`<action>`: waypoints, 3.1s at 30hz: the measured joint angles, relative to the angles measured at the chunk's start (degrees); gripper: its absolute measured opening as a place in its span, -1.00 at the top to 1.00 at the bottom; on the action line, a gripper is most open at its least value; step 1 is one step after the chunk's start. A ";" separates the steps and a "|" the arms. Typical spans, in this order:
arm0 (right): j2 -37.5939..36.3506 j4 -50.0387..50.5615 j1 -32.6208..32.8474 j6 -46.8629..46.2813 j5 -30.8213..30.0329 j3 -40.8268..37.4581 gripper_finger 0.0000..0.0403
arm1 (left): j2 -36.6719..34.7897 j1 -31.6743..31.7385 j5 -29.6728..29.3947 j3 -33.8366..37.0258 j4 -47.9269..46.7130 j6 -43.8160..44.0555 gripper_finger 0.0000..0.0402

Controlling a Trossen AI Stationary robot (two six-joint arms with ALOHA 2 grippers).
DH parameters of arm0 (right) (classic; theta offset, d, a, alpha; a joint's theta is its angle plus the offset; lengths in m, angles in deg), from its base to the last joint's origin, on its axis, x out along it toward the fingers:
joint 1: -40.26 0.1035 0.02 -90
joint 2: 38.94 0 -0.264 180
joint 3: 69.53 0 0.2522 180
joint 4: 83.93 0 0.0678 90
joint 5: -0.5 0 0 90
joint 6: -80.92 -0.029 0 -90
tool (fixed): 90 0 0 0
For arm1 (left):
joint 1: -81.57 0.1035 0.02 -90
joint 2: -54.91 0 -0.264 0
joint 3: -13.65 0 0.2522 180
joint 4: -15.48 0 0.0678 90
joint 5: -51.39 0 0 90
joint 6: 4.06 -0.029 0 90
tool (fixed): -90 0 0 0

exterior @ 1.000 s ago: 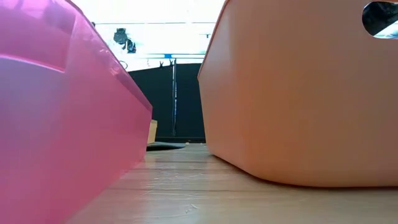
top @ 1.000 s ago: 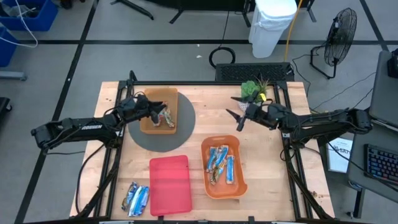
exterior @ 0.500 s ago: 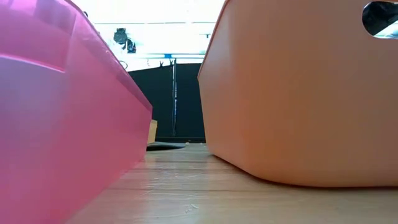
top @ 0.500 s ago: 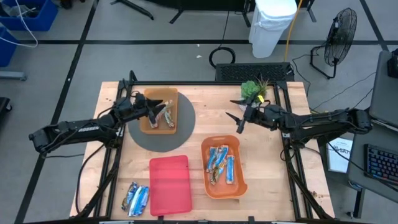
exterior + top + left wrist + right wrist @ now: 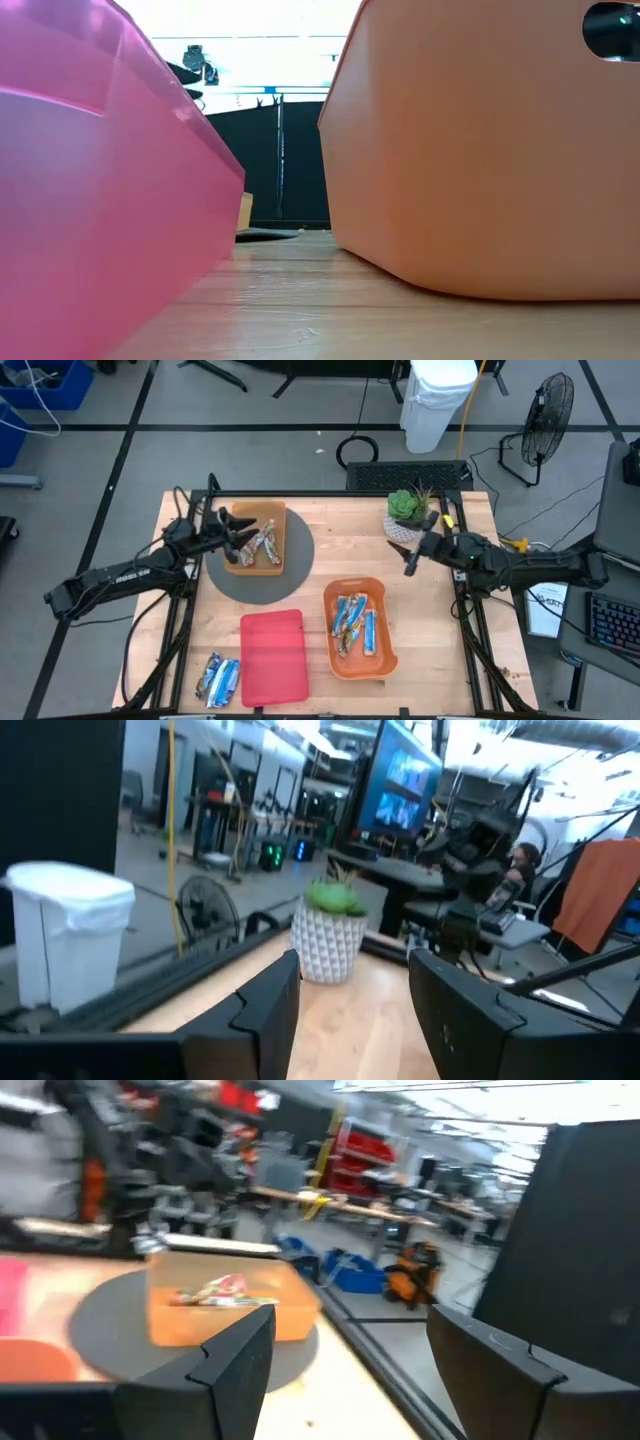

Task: Pick and place Granola Bars by type
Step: Put the blue granola bar into the red bin

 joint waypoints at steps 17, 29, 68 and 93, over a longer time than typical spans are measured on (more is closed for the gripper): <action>-28.69 13.02 -0.31 -3.51 -6.52 -9.40 -0.25 | -11.32 3.64 0.07 -0.02 -9.67 -0.32 0.13; -33.34 20.59 -0.31 -4.37 -2.25 -9.69 -0.25 | -18.69 6.06 0.28 -0.04 -17.72 -0.34 0.15; -33.38 16.56 -0.33 -11.67 7.28 -18.71 -0.25 | -20.46 0.97 18.71 -0.04 -17.27 12.78 0.14; -33.35 16.35 -0.33 -11.53 7.30 -18.75 -0.25 | 30.63 -81.58 -41.48 -33.56 -56.38 69.98 0.14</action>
